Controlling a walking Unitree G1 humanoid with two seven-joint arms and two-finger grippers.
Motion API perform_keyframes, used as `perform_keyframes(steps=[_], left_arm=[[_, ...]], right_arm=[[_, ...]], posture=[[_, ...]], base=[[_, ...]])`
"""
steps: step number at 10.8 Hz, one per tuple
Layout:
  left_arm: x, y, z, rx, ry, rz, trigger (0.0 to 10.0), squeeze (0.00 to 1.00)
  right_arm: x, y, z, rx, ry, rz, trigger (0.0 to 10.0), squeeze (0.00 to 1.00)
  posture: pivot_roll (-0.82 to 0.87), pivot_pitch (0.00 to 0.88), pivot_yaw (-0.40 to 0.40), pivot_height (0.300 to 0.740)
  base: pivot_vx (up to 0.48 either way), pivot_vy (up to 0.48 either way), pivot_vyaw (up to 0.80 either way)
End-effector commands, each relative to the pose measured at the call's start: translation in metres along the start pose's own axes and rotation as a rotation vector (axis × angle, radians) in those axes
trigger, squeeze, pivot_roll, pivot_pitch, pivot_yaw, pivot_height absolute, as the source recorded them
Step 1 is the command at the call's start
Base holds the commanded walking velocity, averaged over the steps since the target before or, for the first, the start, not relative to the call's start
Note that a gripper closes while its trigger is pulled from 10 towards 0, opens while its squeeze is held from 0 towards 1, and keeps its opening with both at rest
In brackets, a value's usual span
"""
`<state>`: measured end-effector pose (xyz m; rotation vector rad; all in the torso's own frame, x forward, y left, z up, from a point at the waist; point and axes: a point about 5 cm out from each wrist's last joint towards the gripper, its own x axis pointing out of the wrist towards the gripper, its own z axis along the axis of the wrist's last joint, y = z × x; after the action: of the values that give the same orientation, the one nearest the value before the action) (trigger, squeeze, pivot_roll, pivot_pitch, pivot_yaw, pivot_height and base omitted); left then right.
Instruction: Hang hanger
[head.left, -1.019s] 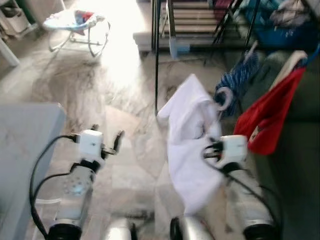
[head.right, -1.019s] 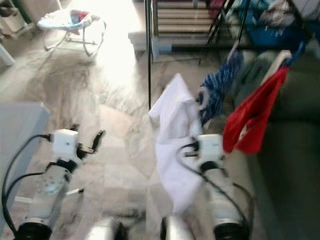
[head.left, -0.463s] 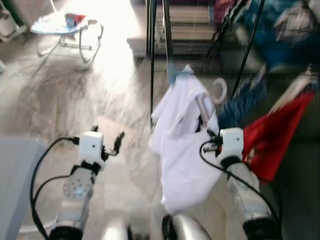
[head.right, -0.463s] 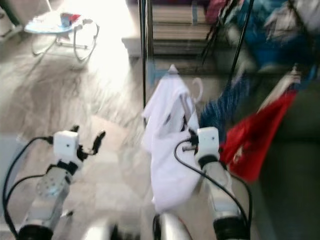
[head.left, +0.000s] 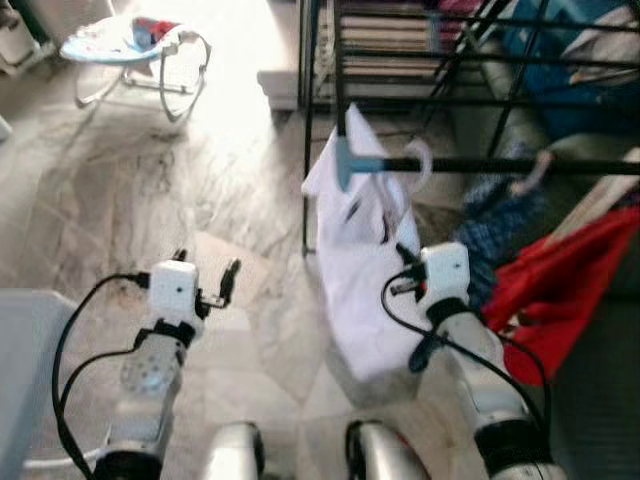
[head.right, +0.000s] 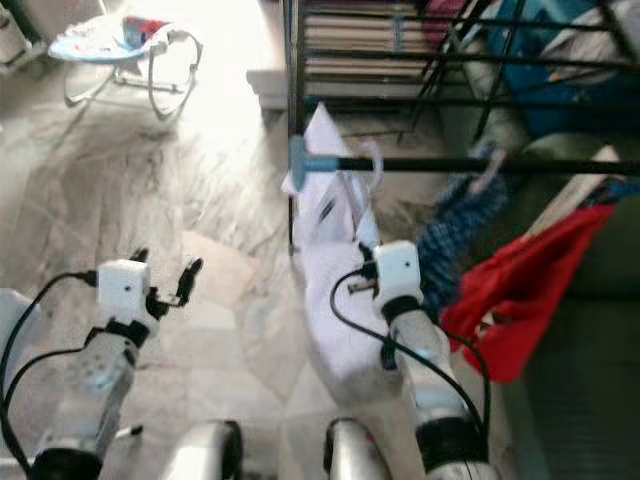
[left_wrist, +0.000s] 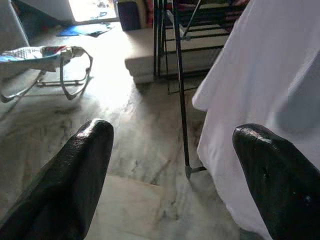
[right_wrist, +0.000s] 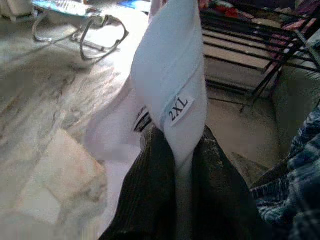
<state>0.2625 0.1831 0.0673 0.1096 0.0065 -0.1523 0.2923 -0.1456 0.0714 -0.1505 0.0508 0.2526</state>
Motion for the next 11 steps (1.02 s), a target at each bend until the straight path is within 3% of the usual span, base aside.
perform_keyframes(steps=[1, 4, 6, 8, 9, 11], left_arm=[[-0.003, 0.004, -0.002, 0.009, 0.016, 0.015, 10.0, 0.00], [-0.001, 0.003, -0.002, 0.014, 0.021, 0.021, 10.0, 0.00], [-0.004, 0.002, -0.004, 0.016, 0.033, 0.028, 10.0, 0.00], [-0.005, 0.001, -0.005, 0.015, 0.039, 0.030, 10.0, 0.00], [-0.004, 0.001, -0.006, 0.016, 0.044, 0.027, 10.0, 0.00], [-0.003, -0.001, -0.006, 0.017, 0.048, 0.026, 10.0, 0.00]], right_arm=[[0.006, 0.007, 0.011, -0.015, -0.043, 0.033, 10.0, 0.00], [0.038, 0.038, 0.010, 0.027, 0.083, 0.123, 10.0, 0.00], [0.052, 0.025, 0.019, 0.065, 0.079, -0.002, 10.0, 0.00], [0.051, 0.016, 0.003, 0.109, 0.190, -0.038, 10.0, 0.00], [0.043, 0.021, -0.023, 0.118, 0.353, 0.004, 10.0, 0.00], [0.027, 0.029, -0.047, 0.151, 0.455, 0.044, 10.0, 0.00]], posture=[[-0.02, 0.149, -0.042, 0.740], [0.00, 0.148, -0.053, 0.740], [0.01, 0.150, -0.060, 0.740], [0.01, 0.151, -0.062, 0.740], [0.00, 0.153, -0.062, 0.740], [0.00, 0.152, -0.064, 0.740]], base=[[0.000, 0.000, 0.00], [0.000, 0.000, 0.00], [0.000, 0.000, 0.00], [0.000, 0.000, 0.00], [0.000, 0.000, 0.00], [0.000, 0.000, 0.00]])
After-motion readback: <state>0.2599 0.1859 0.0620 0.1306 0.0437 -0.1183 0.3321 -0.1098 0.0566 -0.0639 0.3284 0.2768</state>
